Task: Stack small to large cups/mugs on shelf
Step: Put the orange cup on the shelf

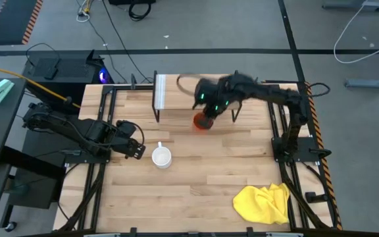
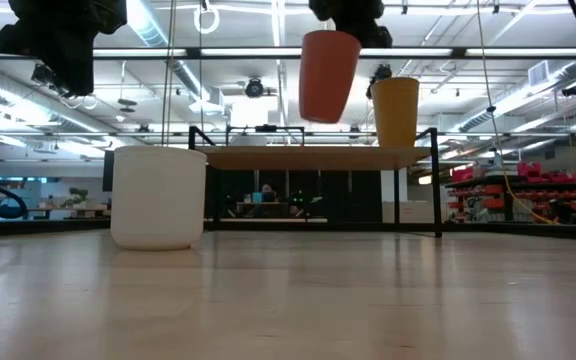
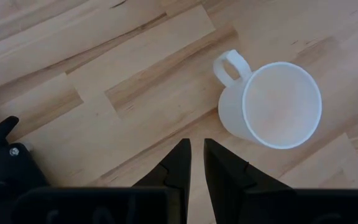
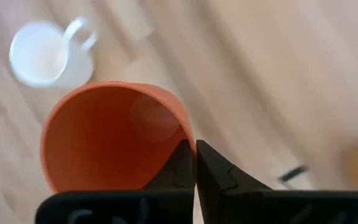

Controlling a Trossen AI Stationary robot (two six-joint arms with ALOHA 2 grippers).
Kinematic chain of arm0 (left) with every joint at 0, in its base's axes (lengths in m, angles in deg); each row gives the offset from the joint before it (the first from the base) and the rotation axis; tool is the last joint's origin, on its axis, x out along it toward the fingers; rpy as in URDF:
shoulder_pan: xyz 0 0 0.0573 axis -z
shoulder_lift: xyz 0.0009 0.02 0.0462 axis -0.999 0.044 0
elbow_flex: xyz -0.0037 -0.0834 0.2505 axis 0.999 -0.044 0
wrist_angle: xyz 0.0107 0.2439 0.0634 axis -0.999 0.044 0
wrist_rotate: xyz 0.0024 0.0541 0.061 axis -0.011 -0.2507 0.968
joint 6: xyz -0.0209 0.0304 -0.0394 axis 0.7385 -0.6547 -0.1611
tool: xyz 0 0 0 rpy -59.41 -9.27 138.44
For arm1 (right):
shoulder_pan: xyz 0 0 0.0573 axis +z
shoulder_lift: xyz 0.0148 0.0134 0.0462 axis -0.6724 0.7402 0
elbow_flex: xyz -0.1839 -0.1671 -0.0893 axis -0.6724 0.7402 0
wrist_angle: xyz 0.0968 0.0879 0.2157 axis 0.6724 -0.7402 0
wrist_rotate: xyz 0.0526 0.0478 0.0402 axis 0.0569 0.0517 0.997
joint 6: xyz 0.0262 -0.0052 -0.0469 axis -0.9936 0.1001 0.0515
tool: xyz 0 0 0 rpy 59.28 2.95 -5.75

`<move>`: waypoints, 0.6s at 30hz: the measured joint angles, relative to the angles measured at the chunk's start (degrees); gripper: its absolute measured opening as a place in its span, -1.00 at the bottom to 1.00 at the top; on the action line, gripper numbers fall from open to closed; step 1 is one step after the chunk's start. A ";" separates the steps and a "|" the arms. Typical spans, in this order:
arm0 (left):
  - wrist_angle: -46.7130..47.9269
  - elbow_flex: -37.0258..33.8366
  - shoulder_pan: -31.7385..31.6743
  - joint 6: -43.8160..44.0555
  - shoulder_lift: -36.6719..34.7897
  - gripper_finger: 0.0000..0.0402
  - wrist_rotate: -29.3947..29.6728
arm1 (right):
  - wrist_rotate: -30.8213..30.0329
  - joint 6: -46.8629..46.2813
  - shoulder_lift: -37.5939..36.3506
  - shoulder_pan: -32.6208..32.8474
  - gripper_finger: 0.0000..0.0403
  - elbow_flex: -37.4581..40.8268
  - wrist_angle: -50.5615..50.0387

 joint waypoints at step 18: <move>0.04 0.00 -0.08 0.66 0.00 -0.74 0.00 | -0.28 9.63 -0.03 -18.21 -0.98 -5.90 1.91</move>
